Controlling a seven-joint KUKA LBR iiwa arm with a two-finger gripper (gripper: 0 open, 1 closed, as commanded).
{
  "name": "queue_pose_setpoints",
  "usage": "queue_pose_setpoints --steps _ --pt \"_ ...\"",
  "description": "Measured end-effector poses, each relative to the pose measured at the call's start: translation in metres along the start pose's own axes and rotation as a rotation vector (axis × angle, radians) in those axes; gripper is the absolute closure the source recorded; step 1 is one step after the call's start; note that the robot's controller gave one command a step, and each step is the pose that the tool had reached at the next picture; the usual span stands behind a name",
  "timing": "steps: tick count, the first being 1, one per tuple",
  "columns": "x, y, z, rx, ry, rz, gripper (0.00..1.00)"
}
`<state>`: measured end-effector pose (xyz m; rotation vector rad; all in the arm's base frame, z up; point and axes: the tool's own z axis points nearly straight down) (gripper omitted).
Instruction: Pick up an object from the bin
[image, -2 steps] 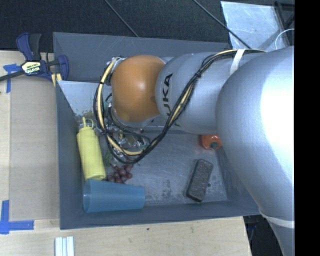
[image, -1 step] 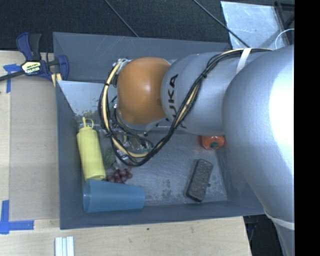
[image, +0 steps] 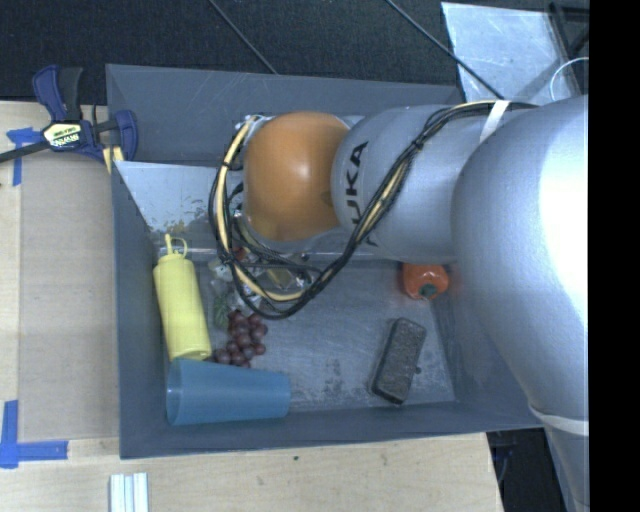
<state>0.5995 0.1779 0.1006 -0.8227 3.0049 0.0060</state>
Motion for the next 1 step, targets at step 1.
queue_pose_setpoints --steps 1 --pt "0.0001 0.0004 -0.0004 -0.001 0.0 0.002 1.0"
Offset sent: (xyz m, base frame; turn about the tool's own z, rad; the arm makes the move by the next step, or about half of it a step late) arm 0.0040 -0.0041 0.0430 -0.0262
